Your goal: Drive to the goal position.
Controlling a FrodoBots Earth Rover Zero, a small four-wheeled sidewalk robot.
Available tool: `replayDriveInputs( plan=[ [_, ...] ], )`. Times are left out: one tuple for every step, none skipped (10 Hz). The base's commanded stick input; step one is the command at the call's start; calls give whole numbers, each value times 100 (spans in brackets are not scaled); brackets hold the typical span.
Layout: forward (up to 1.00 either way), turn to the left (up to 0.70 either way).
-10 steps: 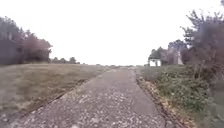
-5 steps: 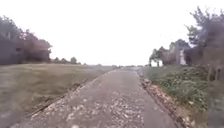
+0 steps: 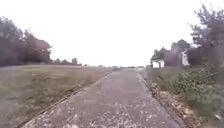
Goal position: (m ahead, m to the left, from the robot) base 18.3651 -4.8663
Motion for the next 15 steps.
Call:
replayDriveInputs(
  plan=[
    [100,0],
    [100,-4],
    [100,-8],
    [100,-40],
    [100,-40],
    [100,0],
    [100,0],
    [100,0],
    [100,-29],
    [100,-37],
    [100,-37],
    [100,-32],
    [100,0],
    [100,0],
    [100,-30]
  ],
)
